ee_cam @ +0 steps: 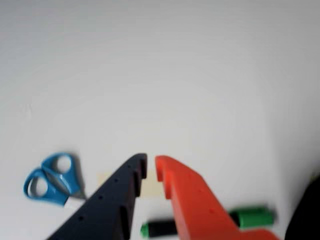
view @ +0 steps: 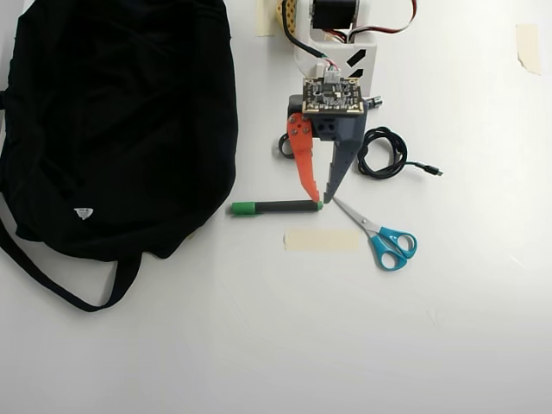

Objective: Put the green marker into the black bag

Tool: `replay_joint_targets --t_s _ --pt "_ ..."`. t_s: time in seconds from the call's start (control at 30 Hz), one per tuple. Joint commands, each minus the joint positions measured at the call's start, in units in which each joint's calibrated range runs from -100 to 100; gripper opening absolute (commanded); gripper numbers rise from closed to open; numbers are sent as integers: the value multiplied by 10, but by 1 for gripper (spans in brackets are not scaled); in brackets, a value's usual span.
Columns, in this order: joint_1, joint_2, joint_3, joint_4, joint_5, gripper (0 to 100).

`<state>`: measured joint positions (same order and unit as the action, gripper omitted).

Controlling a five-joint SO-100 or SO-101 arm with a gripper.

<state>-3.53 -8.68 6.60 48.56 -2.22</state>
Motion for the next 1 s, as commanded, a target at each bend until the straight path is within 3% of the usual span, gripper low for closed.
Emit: replay_joint_targets --t_s 0.0,0.6,0.97 --pt "1 -14 -27 67 -20 2" --pt "-7 -14 -119 317 -21 2" --pt "-24 -14 -124 333 -16 2"
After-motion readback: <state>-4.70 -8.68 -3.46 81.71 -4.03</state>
